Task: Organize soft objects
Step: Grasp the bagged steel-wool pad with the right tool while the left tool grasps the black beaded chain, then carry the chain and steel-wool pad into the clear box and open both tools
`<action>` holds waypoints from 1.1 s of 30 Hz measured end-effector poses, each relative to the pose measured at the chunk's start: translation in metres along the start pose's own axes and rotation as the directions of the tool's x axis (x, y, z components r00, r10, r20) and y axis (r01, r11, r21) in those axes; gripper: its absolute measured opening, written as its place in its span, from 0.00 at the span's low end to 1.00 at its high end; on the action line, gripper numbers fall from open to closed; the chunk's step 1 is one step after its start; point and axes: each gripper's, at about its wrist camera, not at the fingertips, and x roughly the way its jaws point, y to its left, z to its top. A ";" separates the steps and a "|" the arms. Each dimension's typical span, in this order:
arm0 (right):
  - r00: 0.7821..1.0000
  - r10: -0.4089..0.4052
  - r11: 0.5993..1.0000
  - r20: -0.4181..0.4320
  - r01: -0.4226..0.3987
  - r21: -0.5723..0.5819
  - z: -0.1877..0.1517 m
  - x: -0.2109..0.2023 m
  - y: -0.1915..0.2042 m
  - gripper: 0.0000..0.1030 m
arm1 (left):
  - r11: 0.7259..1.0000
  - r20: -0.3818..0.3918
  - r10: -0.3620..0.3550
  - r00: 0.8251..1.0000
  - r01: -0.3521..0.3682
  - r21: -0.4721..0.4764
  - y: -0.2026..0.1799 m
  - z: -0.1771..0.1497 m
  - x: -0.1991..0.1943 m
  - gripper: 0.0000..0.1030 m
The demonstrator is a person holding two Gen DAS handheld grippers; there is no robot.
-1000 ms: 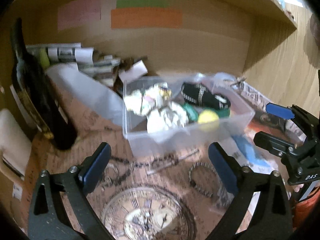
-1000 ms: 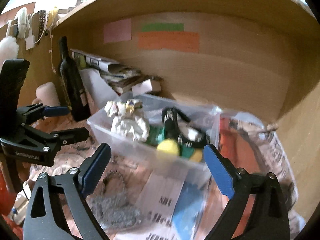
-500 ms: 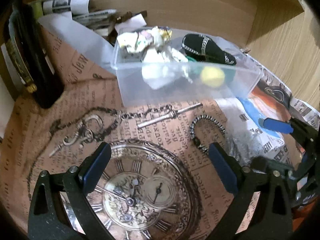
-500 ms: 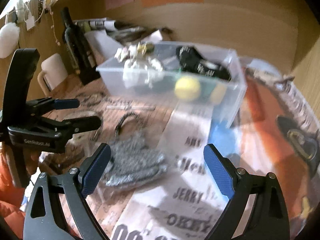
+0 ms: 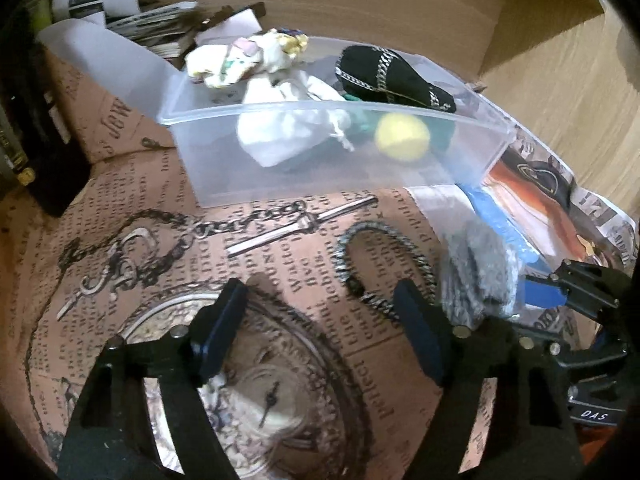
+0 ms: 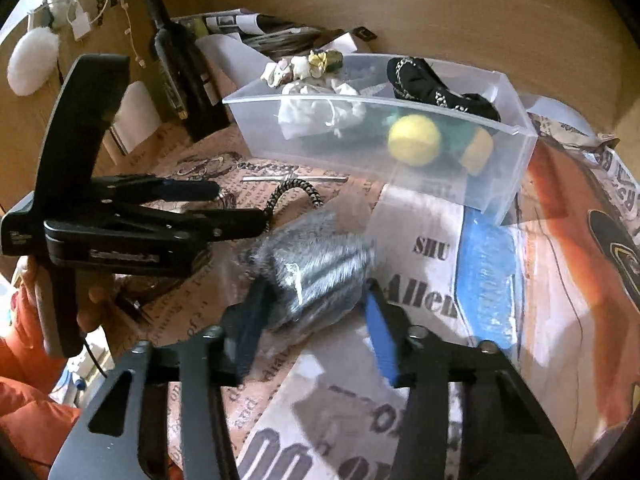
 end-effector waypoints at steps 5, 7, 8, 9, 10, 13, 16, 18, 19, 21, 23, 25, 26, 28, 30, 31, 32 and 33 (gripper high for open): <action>0.998 -0.051 0.999 0.035 0.051 0.019 0.001 -0.010 -0.007 0.25 | 1.000 -0.002 -0.007 1.000 0.007 0.018 -0.008 0.006 0.008 0.54; 0.996 -0.076 0.997 0.046 0.075 0.029 0.001 -0.014 -0.013 0.23 | 1.000 0.000 -0.009 1.000 0.009 0.030 -0.012 0.007 0.012 0.45; 0.995 -0.081 0.996 0.049 0.079 0.037 0.001 -0.016 -0.016 0.23 | 0.999 0.001 -0.009 1.000 0.009 0.036 -0.014 0.009 0.013 0.40; 0.995 -0.087 0.995 0.054 0.084 0.047 0.001 -0.020 -0.020 0.22 | 0.999 0.001 -0.012 1.000 0.012 0.043 -0.015 0.010 0.015 0.36; 0.994 -0.094 0.994 0.059 0.091 0.055 0.000 -0.022 -0.022 0.22 | 0.999 0.000 -0.015 1.000 0.015 0.047 -0.016 0.011 0.016 0.29; 0.990 -0.115 0.991 0.077 0.109 0.077 0.001 -0.029 -0.030 0.22 | 0.999 -0.003 -0.024 1.000 0.024 0.046 -0.017 0.014 0.021 0.14; 0.987 -0.129 0.988 0.096 0.120 0.094 0.004 -0.034 -0.035 0.22 | 0.998 -0.007 -0.043 0.999 0.044 0.039 -0.016 0.016 0.022 0.07; 0.984 -0.136 0.987 0.112 0.125 0.100 0.006 -0.037 -0.037 0.22 | 0.998 -0.002 -0.041 0.999 0.041 0.045 -0.018 0.015 0.020 0.07; 0.983 -0.139 0.987 0.120 0.127 0.102 0.007 -0.038 -0.038 0.22 | 0.998 0.009 -0.034 0.999 0.034 0.050 -0.019 0.015 0.018 0.07; 0.980 -0.145 0.986 0.137 0.132 0.102 0.010 -0.042 -0.039 0.22 | 0.998 0.028 -0.028 0.999 0.027 0.057 -0.014 0.014 0.008 0.07; 0.977 -0.148 0.986 0.152 0.133 0.102 0.013 -0.045 -0.039 0.22 | 0.998 0.056 -0.019 0.998 0.015 0.062 -0.015 0.013 -0.001 0.07; 0.974 -0.151 0.986 0.170 0.136 0.100 0.017 -0.048 -0.039 0.22 | 0.998 0.089 -0.006 0.996 0.000 0.066 -0.012 0.011 -0.013 0.07; 0.972 -0.153 0.986 0.178 0.137 0.098 0.019 -0.049 -0.039 0.22 | 0.998 0.107 -0.001 0.994 -0.006 0.065 -0.012 0.012 -0.019 0.07; 0.968 -0.155 0.986 0.196 0.139 0.094 0.024 -0.052 -0.039 0.22 | 0.998 0.134 0.001 0.991 -0.009 0.062 -0.008 0.015 -0.029 0.07; 0.964 -0.157 0.986 0.216 0.141 0.089 0.029 -0.055 -0.038 0.22 | 0.998 0.165 0.006 0.986 -0.016 0.057 -0.008 0.018 -0.039 0.07; 0.961 -0.159 0.986 0.228 0.142 0.088 0.032 -0.056 -0.037 0.22 | 0.998 0.182 0.010 0.983 -0.020 0.058 -0.005 0.020 -0.044 0.07; 0.958 -0.160 0.986 0.239 0.144 0.086 0.034 -0.058 -0.037 0.22 | 0.998 0.202 0.016 0.979 -0.028 0.058 -0.004 0.023 -0.050 0.07; 0.954 -0.162 0.986 0.251 0.145 0.084 0.038 -0.059 -0.037 0.22 | 0.998 0.215 0.020 0.976 -0.033 0.057 -0.005 0.027 -0.054 0.07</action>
